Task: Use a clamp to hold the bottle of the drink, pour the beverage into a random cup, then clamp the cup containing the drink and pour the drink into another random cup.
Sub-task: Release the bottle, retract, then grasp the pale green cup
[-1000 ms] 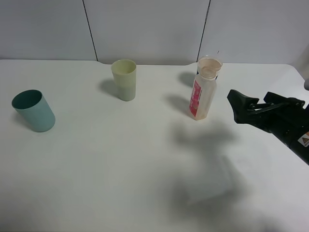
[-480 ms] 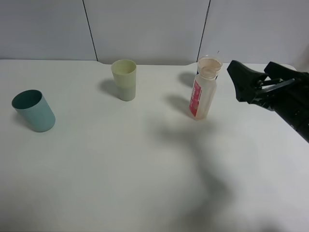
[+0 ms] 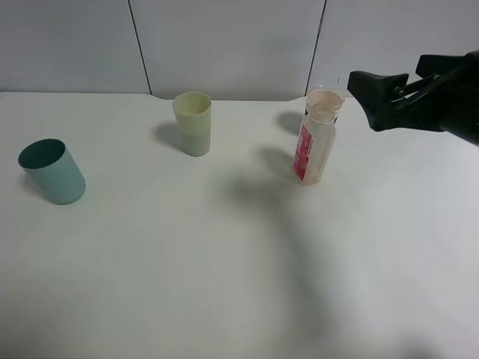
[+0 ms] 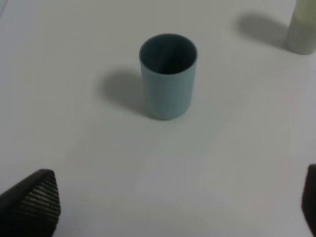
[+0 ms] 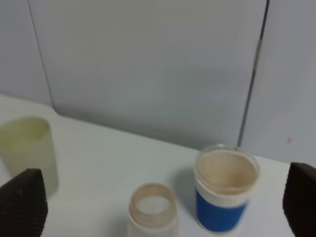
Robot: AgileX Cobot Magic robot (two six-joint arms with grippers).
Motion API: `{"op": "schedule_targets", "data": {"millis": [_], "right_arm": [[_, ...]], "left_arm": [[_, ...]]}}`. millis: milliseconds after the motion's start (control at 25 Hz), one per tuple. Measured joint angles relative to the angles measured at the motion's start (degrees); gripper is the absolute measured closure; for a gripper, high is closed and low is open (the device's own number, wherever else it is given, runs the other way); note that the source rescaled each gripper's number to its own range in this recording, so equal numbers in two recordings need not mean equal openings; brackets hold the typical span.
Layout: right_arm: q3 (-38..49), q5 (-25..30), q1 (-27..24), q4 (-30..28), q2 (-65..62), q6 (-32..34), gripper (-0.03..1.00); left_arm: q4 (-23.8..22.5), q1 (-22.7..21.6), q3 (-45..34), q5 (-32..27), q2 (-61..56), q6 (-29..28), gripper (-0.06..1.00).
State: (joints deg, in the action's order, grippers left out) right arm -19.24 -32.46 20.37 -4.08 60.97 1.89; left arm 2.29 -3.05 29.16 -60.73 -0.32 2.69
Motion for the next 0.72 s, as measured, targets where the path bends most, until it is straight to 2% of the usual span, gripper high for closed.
{"op": "schedule_targets", "data": {"millis": [80,120,280,400,440,480,640,720], "right_arm": [[-2.78,8.88,0.0,-0.19,-3.38,-2.19,0.06],[-4.89,16.61,0.0,-0.24,-6.74,-4.44,0.06],[-7.43,29.73,0.0,-0.24,-13.2,-6.76,0.06],[-8.17,36.19,0.0,-0.24,-16.16,-6.83,0.06],[-8.17,36.19,0.0,-0.24,-16.16,-6.83,0.06],[-8.27,39.63,0.0,-0.19,-18.57,-6.87,0.06],[-8.31,43.67,0.0,-0.19,-22.09,-6.87,0.06],[-8.31,47.74,0.0,-0.19,-24.97,-6.82,0.06]], "left_arm": [[0.0,0.0,0.0,0.0,0.0,0.0,-0.06],[0.0,0.0,0.0,0.0,0.0,0.0,-0.06],[0.0,0.0,0.0,0.0,0.0,0.0,-0.06],[0.0,0.0,0.0,0.0,0.0,0.0,-0.06],[0.0,0.0,0.0,0.0,0.0,0.0,-0.06],[0.0,0.0,0.0,0.0,0.0,0.0,-0.06],[0.0,0.0,0.0,0.0,0.0,0.0,-0.06],[0.0,0.0,0.0,0.0,0.0,0.0,-0.06]]}}
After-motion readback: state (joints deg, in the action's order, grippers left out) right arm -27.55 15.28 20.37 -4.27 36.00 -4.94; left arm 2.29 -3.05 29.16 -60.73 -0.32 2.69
